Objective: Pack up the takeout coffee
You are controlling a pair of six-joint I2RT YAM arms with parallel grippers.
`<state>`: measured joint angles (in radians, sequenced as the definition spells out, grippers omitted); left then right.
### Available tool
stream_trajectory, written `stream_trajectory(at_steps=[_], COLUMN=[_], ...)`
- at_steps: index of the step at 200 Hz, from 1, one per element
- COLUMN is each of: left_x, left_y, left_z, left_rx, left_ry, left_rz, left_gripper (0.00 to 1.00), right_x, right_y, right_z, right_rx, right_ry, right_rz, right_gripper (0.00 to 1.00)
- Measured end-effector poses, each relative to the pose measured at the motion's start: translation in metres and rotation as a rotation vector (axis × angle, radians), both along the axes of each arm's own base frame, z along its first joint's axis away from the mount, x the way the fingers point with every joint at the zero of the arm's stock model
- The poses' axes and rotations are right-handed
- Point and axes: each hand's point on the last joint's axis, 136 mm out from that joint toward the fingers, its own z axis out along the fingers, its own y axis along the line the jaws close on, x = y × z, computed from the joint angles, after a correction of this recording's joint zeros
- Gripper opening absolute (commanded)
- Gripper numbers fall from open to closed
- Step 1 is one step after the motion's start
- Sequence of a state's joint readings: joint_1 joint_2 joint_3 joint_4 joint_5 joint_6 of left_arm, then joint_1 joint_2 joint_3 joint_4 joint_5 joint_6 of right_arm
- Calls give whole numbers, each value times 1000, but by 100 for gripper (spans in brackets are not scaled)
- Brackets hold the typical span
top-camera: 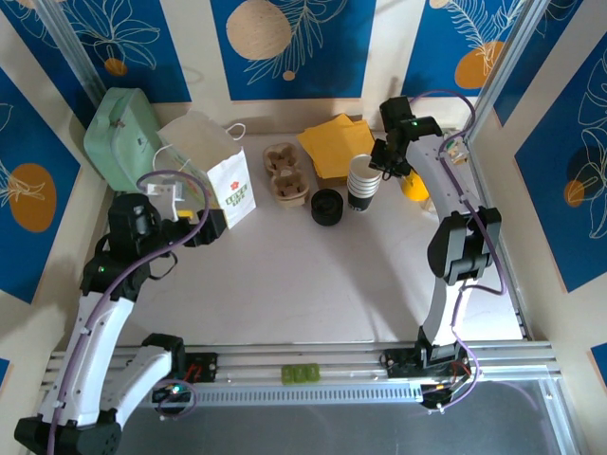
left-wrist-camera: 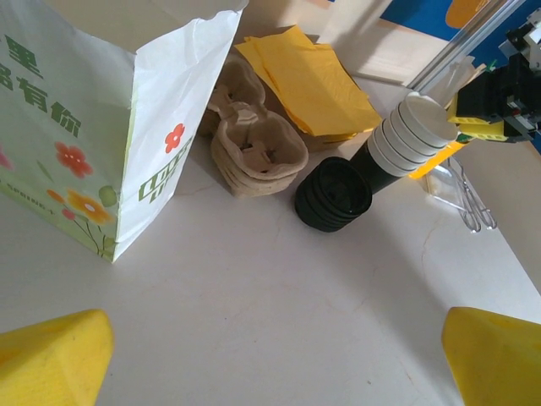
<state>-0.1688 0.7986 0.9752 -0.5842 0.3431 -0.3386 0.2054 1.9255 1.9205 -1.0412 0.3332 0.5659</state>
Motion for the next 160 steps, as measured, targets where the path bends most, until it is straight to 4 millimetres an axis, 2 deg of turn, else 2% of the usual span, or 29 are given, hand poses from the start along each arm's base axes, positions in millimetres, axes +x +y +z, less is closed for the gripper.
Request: stream_trajectory(at_steps=[11,24,40,160], left_x=[0,0,1,0], left_y=[0,1,3,11], left_z=[0,0,0,0], left_rx=[0,2,8,34], left_ry=[0,0,-4,-24], left_rz=[0,4,16,57], left_gripper=[99,100,99,99], right_x=[0,0,0,1], right_y=[0,0,0,0], right_z=[0,0,0,-4], right_rx=[0,0,2,2], right_ry=[0,0,0,7], right_rz=[0,0,-4,-7], right_gripper=[35,25,22,18])
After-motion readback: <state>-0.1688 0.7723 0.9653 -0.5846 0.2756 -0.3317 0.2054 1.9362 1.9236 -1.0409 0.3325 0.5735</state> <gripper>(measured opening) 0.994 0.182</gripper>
